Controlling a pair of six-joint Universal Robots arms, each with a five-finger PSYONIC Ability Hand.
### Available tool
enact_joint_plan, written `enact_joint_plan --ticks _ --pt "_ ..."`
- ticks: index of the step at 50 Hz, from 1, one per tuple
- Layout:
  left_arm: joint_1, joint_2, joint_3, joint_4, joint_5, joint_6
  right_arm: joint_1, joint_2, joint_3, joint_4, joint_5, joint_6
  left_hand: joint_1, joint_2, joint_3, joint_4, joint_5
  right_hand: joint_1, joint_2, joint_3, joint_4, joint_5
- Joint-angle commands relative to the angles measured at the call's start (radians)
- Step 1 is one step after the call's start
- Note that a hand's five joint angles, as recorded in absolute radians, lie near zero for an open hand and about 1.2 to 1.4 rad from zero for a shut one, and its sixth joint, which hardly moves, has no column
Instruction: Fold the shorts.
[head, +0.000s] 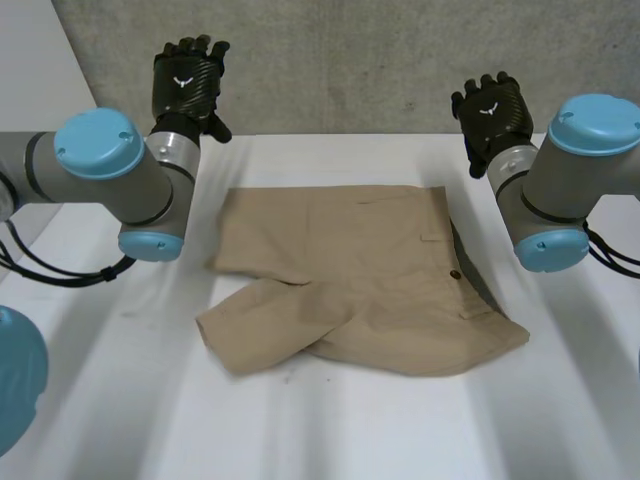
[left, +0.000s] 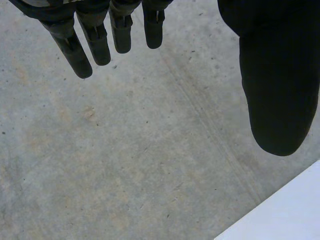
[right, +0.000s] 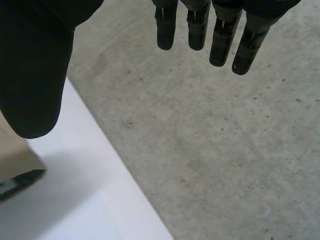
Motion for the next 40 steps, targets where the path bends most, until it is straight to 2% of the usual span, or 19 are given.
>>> enact_joint_plan --ticks 1,4,11,15,20,23,27,30,35,40 --pt "0.000 0.176 -0.220 -0.009 0.000 0.000 0.002 -0.193 0.239 0.038 -0.009 0.021 -0.018 -0.022 -0.033 -0.025 -0.042 -0.026 -0.042 -0.038 -0.055 -0.060" --pt "0.000 0.258 -0.328 -0.036 0.000 0.002 -0.004 -0.280 0.349 0.082 -0.015 0.027 -0.012 -0.016 -0.027 -0.019 -0.036 -0.026 -0.042 -0.038 -0.055 -0.060" --pt "-0.004 0.489 -0.636 -0.199 0.003 -0.002 -0.004 -0.408 0.558 0.227 -0.052 0.026 0.041 0.037 0.026 0.034 0.016 -0.026 -0.042 -0.038 -0.055 -0.060" --pt "-0.010 0.609 -0.791 -0.269 0.003 -0.005 -0.017 -0.469 0.676 0.289 -0.131 0.026 0.076 0.072 0.061 0.069 0.052 0.023 0.006 0.010 -0.007 -0.011" --pt "-0.047 0.695 -0.937 -0.319 0.002 -0.011 -0.130 -0.544 0.835 0.306 -0.262 0.017 0.120 0.116 0.105 0.113 0.096 0.175 0.159 0.163 0.146 0.141" --pt "-0.087 0.720 -1.023 -0.329 0.000 -0.012 -0.171 -0.558 0.914 0.302 -0.331 0.009 0.120 0.116 0.105 0.113 0.096 0.287 0.271 0.275 0.257 0.253" --pt "-0.113 0.709 -1.074 -0.317 0.000 -0.014 -0.211 -0.561 0.972 0.281 -0.377 0.007 0.120 0.116 0.105 0.113 0.096 0.287 0.271 0.275 0.258 0.253" --pt "-0.116 0.697 -1.077 -0.308 -0.001 -0.014 -0.235 -0.561 0.997 0.254 -0.388 0.003 0.123 0.119 0.108 0.116 0.099 0.287 0.271 0.275 0.258 0.253" --pt "-0.115 0.583 -1.065 -0.273 -0.004 -0.014 -0.241 -0.535 1.027 0.175 -0.388 -0.025 0.135 0.131 0.120 0.128 0.110 0.305 0.289 0.292 0.275 0.271" --pt "-0.115 0.517 -1.037 -0.244 -0.004 -0.014 -0.242 -0.497 1.043 0.093 -0.388 -0.042 0.234 0.230 0.219 0.227 0.210 0.513 0.497 0.501 0.484 0.479"
